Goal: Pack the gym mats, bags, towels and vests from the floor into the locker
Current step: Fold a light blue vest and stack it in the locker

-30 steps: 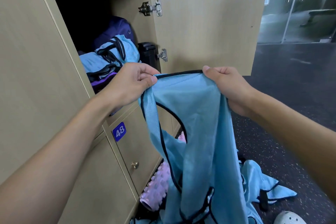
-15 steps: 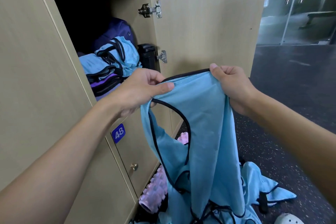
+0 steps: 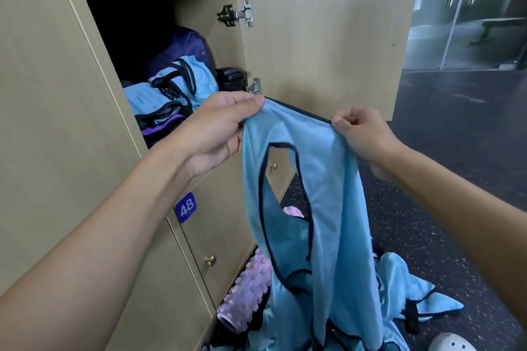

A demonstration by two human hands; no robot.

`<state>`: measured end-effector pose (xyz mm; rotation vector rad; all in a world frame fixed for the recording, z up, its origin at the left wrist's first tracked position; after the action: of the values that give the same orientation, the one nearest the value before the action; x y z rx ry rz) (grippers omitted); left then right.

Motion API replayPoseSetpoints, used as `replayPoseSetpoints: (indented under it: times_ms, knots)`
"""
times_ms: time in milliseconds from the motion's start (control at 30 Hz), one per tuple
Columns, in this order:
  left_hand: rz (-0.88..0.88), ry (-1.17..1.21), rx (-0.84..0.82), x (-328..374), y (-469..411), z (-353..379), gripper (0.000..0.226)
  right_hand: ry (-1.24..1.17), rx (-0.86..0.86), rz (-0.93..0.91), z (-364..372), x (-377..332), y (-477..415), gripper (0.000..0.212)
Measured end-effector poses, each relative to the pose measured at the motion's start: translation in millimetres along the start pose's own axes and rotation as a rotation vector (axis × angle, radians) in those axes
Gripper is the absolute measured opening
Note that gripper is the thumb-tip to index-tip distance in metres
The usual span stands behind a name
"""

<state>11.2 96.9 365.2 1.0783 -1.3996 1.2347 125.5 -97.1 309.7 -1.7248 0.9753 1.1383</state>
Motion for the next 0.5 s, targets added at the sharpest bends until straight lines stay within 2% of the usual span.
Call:
replayPoseSetpoints:
  times_ms: [67,267,333,400,500]
  knots:
    - [-0.001,0.015,-0.005,0,-1,3,0.026,0.009,-0.014,-0.073,7,-13,7,0.009]
    - [0.044,0.012,0.041,2,-2,5,0.014,-0.110,-0.242,-0.234,37,-44,31,0.012]
    - [0.061,0.010,0.073,4,-2,3,0.010,-0.067,-0.216,-0.253,39,-44,32,0.009]
    - [0.077,-0.015,0.114,4,-2,0,0.008,-0.020,-0.182,-0.250,38,-41,31,0.017]
    - [0.104,-0.091,0.191,5,-1,-5,0.016,-0.055,-0.120,-0.264,34,-41,27,0.021]
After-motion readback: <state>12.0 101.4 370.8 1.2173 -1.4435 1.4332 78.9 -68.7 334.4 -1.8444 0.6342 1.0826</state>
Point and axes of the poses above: each hand's wrist, its own y-axis away from the middle knuckle, its own z-axis out of the palm, x = y × z, the point moved 4 cm from there along -y, towards the middle knuckle, and after that the axes turned 9 degrees about -x, right-handed, at the moved point
